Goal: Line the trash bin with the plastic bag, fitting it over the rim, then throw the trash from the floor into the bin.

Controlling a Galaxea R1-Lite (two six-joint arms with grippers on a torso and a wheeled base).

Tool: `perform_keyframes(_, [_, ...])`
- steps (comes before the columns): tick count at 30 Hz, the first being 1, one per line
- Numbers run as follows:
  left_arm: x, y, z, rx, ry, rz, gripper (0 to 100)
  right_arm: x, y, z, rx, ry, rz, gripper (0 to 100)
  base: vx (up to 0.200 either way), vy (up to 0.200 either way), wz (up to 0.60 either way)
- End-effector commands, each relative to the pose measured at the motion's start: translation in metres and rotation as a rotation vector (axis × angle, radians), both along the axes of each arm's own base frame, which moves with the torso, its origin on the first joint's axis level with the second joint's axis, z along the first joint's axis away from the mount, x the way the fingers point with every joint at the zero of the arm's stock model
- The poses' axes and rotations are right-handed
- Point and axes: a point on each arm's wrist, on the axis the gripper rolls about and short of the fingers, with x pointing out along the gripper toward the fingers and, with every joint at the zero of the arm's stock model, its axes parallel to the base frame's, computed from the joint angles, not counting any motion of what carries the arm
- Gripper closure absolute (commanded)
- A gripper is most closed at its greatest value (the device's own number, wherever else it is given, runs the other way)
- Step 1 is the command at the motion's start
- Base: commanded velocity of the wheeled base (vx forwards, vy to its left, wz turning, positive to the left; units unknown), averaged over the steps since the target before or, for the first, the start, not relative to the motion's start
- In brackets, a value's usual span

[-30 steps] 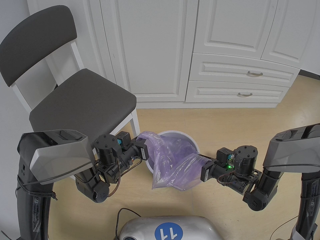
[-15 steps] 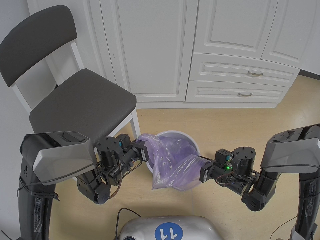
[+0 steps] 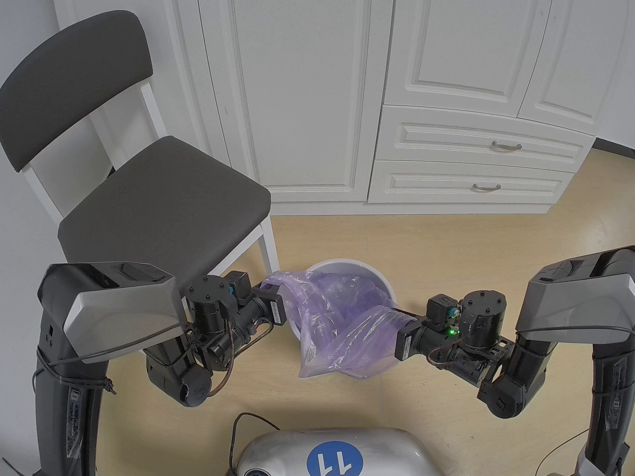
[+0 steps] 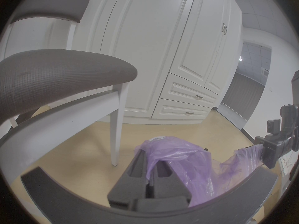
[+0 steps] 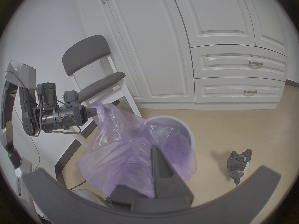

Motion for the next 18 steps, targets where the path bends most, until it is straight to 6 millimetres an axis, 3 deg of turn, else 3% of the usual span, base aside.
perform_keyframes(1, [-0.002, 0.004, 0.002, -0.005, 0.006, 0.009, 100, 0.0, 0.001, 0.0, 0.007, -0.012, 0.003, 100, 0.0, 0.0, 0.0])
perform_keyframes(18, [-0.008, 0.007, 0.018, -0.025, -0.008, 0.006, 100, -0.002, 0.003, -0.013, 0.02, 0.047, 0.004, 100, 0.0, 0.0, 0.0])
